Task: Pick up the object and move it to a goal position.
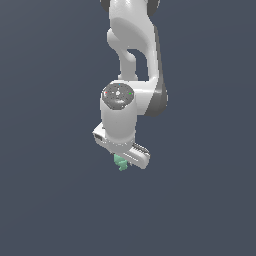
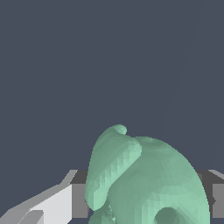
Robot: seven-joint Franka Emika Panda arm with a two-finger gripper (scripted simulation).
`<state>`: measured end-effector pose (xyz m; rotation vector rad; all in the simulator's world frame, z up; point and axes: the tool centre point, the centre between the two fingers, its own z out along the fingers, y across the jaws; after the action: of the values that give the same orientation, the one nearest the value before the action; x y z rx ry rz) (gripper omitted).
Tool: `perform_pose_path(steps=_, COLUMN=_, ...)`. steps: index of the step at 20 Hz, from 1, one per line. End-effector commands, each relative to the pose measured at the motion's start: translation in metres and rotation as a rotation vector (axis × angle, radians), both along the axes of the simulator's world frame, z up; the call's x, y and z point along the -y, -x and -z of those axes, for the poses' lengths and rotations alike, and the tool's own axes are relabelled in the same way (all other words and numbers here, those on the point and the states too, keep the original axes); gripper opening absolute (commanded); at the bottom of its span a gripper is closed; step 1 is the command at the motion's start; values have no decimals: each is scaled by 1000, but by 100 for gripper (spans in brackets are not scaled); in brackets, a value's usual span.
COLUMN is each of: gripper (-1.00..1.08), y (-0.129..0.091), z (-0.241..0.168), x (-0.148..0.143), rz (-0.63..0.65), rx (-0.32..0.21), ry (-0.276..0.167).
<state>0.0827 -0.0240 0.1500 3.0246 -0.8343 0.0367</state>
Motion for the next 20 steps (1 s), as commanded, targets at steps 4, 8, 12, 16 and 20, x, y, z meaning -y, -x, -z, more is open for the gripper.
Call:
perform_pose_path(steps=4, gripper=-100, y=-6, z=-72, x=11, rz=133, rx=17, ry=6)
perform_pose_path(steps=8, gripper=-100, y=-8, z=-126, x=20, rz=232, rx=28, ry=12)
perform_pose_path(steps=12, gripper=-100, y=-10, z=-177, x=28, rz=325, rx=39, ry=17)
perform_pose_path(steps=16, gripper=-100, y=-10, z=-223, x=35, rz=410, rx=49, ry=23)
perform_pose_path(steps=20, gripper=-100, y=-10, z=-261, x=41, rz=480, rx=58, ry=27)
